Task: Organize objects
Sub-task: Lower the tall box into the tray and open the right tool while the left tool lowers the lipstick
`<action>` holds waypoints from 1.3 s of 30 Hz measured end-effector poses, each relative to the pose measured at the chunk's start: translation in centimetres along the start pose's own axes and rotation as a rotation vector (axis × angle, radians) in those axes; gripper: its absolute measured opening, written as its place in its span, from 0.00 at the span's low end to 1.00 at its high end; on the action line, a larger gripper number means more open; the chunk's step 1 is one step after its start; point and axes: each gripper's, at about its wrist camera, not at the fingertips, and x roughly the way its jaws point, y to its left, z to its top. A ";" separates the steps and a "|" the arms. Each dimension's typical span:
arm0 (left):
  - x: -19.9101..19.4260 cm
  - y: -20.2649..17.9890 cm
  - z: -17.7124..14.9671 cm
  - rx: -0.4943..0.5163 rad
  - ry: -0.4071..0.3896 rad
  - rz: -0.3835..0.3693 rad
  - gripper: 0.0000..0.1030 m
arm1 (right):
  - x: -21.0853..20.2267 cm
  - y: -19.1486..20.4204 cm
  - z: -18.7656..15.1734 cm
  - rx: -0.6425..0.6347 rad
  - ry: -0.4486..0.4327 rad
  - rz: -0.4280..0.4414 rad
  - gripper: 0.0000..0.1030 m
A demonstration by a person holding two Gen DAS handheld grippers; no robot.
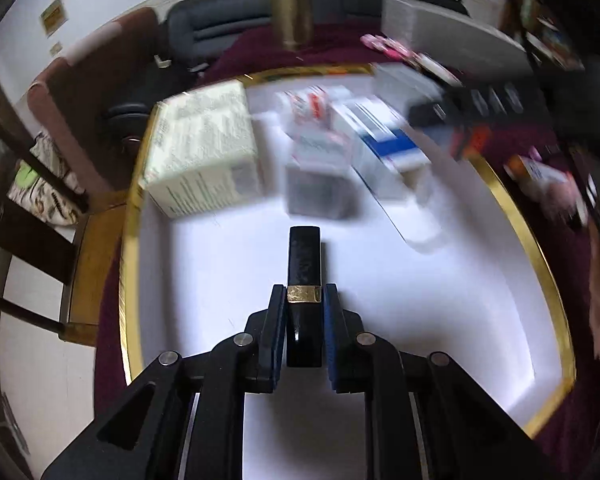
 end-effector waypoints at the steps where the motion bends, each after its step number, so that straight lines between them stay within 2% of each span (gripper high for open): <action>1: 0.1 0.5 0.3 -0.028 -0.005 -0.004 0.14 | 0.3 0.0 0.2 0.003 0.004 0.000 0.24; 4: 0.2 1.4 1.1 -0.101 -0.010 -0.020 0.14 | 1.1 0.2 0.8 0.002 0.013 -0.016 0.24; 12: 1.9 2.0 1.7 -0.197 0.048 -0.059 0.14 | 3.1 -0.2 1.2 0.026 0.037 -0.030 0.24; 24: 1.8 2.3 2.1 -0.195 0.045 -0.071 0.14 | 3.2 0.3 1.2 0.008 0.039 0.013 0.24; 26: 1.6 2.2 2.1 -0.198 0.032 -0.070 0.14 | 3.1 0.2 1.3 0.015 0.041 0.012 0.26; 31: 1.3 2.0 2.1 -0.191 0.019 -0.065 0.14 | 2.4 -0.4 1.3 0.043 0.025 0.032 0.41; 39: 0.7 2.2 1.6 -0.205 0.018 -0.089 0.15 | 0.8 -0.7 0.7 0.053 -0.006 0.071 0.41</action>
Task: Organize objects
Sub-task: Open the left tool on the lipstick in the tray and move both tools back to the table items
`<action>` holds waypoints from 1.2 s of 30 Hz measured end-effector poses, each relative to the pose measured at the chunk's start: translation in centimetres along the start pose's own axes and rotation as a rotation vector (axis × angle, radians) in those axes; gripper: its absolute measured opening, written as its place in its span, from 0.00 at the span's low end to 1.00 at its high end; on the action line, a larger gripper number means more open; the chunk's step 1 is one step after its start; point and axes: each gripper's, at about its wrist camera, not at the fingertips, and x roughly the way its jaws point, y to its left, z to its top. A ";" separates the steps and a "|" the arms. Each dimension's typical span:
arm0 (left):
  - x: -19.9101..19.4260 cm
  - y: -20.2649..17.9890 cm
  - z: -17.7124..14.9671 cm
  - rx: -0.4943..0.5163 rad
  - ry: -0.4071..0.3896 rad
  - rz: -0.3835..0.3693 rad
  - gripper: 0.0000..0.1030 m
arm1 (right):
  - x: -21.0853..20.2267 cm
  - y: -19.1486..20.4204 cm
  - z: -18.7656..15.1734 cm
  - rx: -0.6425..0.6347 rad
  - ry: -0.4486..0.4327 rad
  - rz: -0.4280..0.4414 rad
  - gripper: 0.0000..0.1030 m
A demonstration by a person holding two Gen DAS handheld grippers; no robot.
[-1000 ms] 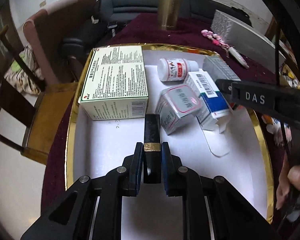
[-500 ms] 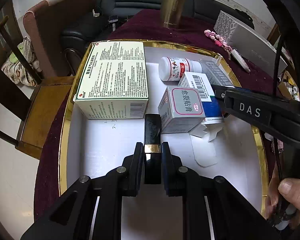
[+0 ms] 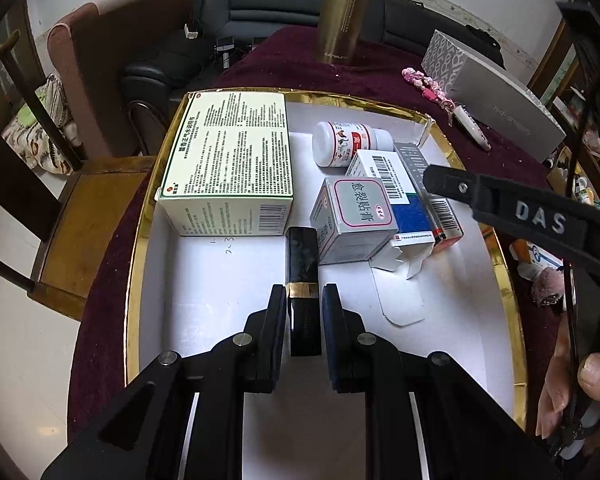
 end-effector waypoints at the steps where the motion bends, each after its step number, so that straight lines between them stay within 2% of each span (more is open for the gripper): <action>1: -0.1 0.0 0.0 0.002 -0.001 0.004 0.15 | -0.2 0.0 -0.2 -0.002 -0.002 0.003 0.41; 10: -1.4 -0.6 -0.6 0.012 -0.026 0.019 0.15 | -2.1 -1.0 -1.8 0.007 -0.019 0.033 0.41; 15: -1.9 -1.7 -1.0 0.023 -0.033 0.015 0.16 | -2.8 -1.7 -2.8 0.021 -0.021 0.048 0.45; 17: -2.0 -2.0 -1.2 0.026 -0.033 0.013 0.19 | -3.1 -2.0 -3.2 0.027 -0.024 0.065 0.45; 22: -2.7 -2.8 -1.7 0.038 -0.049 0.016 0.35 | -4.1 -2.5 -4.8 0.031 -0.041 0.100 0.48; 28: -3.0 -4.3 -2.2 0.062 -0.048 0.010 0.35 | -4.8 -3.4 -6.5 0.042 -0.041 0.127 0.49; 36: -4.1 -7.2 -3.0 0.107 -0.060 -0.005 0.35 | -7.9 -6.0 -8.3 0.063 -0.089 0.166 0.49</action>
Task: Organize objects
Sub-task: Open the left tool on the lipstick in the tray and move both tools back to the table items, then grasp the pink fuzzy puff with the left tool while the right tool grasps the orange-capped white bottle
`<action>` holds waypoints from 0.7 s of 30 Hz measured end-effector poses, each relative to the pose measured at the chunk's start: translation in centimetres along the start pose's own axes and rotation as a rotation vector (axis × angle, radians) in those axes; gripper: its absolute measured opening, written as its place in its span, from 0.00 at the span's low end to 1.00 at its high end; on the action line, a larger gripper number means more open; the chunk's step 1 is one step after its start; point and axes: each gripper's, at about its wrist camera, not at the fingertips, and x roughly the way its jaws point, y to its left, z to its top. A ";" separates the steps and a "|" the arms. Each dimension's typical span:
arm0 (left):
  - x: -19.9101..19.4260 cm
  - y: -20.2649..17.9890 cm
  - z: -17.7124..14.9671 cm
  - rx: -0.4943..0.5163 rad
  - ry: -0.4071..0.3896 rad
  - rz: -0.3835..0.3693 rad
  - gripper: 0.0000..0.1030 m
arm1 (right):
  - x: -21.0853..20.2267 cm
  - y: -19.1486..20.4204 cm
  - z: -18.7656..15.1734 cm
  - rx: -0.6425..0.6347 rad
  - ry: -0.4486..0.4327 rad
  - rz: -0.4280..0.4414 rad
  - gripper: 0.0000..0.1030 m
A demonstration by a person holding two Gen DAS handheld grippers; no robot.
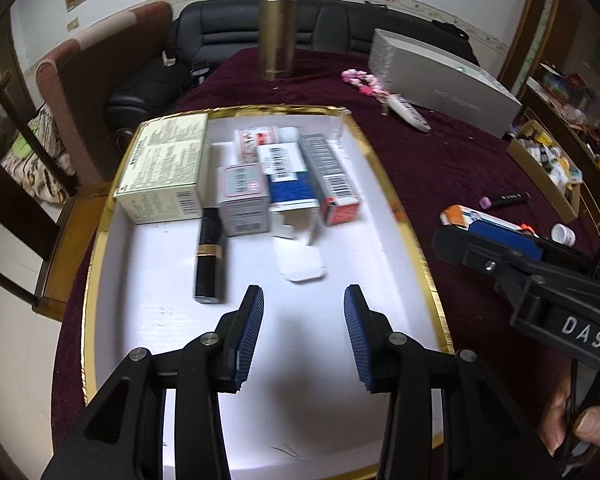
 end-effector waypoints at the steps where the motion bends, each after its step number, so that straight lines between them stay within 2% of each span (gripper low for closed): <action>1: -0.2 -0.6 -0.1 0.010 -0.003 -0.004 0.35 | -0.7 -0.5 -0.2 0.004 -0.010 0.003 0.49; 7: -0.9 -4.6 -0.5 0.083 -0.016 -0.031 0.35 | -4.8 -5.4 -0.9 0.032 -0.083 -0.042 0.50; 11: -0.7 -7.8 -0.7 0.133 -0.007 -0.054 0.35 | -6.8 -10.0 -1.4 0.098 -0.119 -0.081 0.52; 15: -0.2 -10.9 -0.7 0.161 -0.007 -0.122 0.35 | -7.4 -14.6 -2.4 0.162 -0.139 -0.114 0.52; 17: 0.3 -12.1 -0.5 0.163 -0.004 -0.157 0.37 | -7.3 -16.3 -3.0 0.195 -0.149 -0.114 0.52; 19: 0.9 -13.0 -0.2 0.155 -0.006 -0.182 0.46 | -7.3 -17.7 -3.5 0.219 -0.157 -0.114 0.52; 21: 2.1 -13.7 0.4 0.125 0.009 -0.180 0.49 | -7.5 -18.5 -3.5 0.217 -0.164 -0.133 0.52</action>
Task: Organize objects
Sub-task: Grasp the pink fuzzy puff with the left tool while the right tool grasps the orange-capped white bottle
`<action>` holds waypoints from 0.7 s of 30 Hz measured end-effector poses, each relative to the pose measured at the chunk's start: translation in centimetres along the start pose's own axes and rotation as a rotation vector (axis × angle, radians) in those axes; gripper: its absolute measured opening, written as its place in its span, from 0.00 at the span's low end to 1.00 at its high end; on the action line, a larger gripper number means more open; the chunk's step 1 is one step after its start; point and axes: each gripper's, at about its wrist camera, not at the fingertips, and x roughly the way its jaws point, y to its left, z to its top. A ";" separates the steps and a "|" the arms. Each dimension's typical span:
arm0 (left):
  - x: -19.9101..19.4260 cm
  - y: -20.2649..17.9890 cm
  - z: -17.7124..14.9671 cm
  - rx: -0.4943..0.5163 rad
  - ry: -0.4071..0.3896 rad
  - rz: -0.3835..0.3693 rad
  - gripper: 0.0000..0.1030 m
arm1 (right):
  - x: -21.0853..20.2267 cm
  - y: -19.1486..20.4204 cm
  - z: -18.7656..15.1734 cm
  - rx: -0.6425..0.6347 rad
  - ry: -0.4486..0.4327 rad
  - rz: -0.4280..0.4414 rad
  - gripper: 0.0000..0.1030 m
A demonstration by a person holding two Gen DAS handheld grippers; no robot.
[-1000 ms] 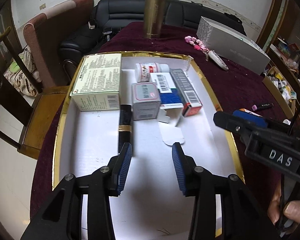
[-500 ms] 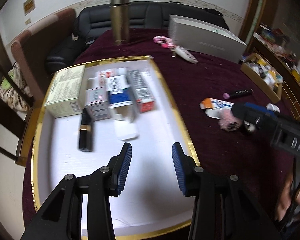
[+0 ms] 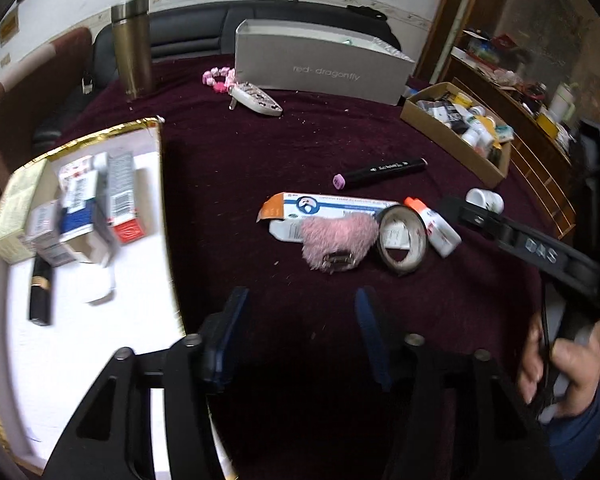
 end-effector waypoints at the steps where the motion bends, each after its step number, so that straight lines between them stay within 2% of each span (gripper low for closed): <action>1: 0.5 0.0 0.2 -0.014 0.006 -0.001 0.49 | -0.1 -0.3 0.1 0.005 -0.006 -0.008 0.52; 3: 1.7 -0.1 0.8 -0.049 0.020 -0.011 0.49 | -0.5 -0.5 0.4 0.013 -0.012 0.005 0.52; 7: 4.1 -0.5 1.7 -0.090 0.050 0.017 0.49 | -1.5 -0.6 0.5 0.021 -0.037 0.019 0.54; 15: 6.5 -1.5 2.7 -0.062 -0.015 0.063 0.53 | -0.6 -0.7 0.3 0.032 -0.016 0.014 0.56; 17: 7.0 -1.6 2.4 -0.041 -0.021 0.060 0.47 | -0.4 -0.6 0.1 0.017 -0.014 0.001 0.56; 18: 6.8 -1.8 1.9 -0.022 -0.042 0.064 0.36 | -0.2 -0.6 0.0 0.013 -0.011 -0.006 0.56; 21: 5.8 -2.1 0.8 0.017 -0.076 0.048 0.31 | 0.3 -0.6 -0.1 -0.002 0.009 -0.010 0.55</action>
